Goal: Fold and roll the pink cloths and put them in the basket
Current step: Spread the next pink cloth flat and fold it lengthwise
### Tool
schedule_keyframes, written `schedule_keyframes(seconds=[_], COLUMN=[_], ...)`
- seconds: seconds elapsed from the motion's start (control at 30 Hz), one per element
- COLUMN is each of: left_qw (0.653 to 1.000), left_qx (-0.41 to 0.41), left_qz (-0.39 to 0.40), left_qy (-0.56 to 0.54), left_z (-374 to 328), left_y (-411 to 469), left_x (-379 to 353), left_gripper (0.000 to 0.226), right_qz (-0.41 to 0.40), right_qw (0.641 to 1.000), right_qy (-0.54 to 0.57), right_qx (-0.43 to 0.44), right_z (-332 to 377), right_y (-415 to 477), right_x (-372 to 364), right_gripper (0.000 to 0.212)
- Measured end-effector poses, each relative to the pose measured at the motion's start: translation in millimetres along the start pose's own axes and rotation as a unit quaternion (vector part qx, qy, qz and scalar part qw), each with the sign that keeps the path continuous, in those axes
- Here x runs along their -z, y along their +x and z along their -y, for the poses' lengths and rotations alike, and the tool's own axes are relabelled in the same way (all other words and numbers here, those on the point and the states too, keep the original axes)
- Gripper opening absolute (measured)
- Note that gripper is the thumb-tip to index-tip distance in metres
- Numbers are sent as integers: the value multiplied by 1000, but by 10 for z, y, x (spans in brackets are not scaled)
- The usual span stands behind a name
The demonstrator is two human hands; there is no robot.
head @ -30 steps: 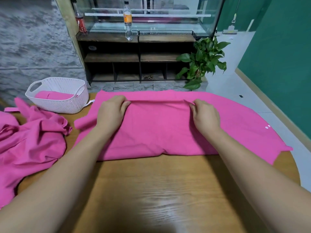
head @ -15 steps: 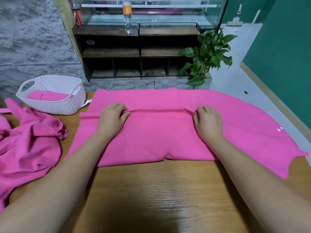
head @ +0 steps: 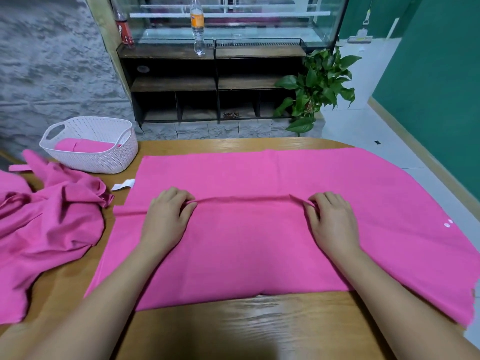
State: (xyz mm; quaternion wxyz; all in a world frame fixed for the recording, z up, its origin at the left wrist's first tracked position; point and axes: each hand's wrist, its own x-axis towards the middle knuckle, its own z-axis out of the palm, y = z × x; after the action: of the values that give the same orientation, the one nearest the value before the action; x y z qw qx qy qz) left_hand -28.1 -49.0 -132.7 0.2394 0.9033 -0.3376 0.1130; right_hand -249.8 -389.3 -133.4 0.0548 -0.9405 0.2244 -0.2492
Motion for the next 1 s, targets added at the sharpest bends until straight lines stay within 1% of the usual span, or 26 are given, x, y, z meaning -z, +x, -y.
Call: schedule_keyframes(seconds=[0.13, 0.3, 0.43, 0.5, 0.6, 0.7, 0.77, 0.87, 1.0], left_qw=[1000, 1000, 1000, 1000, 999, 999, 998, 998, 997], left_qx=[1, 6, 2, -15, -33, -42, -54, -50, -47], left_qz=[0, -6, -3, 2, 10, 1, -13, -41, -63], left_qy=[-9, -21, -31, -21, 22, 25, 14, 4, -7], left_z=[-77, -151, -152, -135, -28, 85, 90, 49, 56], left_y=[-274, -519, -607, -625, -601, -458, -262, 156, 740], left_x=[72, 147, 172, 190, 281, 429, 530, 663, 640], left_gripper=[22, 22, 21, 22, 25, 28, 28, 25, 25], right_qz=[3, -23, -28, -31, -30, -36, -48, -63, -65], right_qw=[1000, 998, 998, 998, 998, 998, 997, 997, 997], right_qy=[21, 60, 56, 56, 56, 43, 42, 46, 31], right_qx=[-4, -10, 6, 13, 20, 31, 31, 23, 14], right_z=[11, 57, 56, 28, -13, -24, -15, 30, 60], right_y=[-284, -533, -609, -616, -597, -459, -252, 165, 767], right_x=[167, 324, 371, 366, 387, 472, 541, 614, 532], right_gripper=[12, 11, 8, 7, 18, 21, 18, 10, 18])
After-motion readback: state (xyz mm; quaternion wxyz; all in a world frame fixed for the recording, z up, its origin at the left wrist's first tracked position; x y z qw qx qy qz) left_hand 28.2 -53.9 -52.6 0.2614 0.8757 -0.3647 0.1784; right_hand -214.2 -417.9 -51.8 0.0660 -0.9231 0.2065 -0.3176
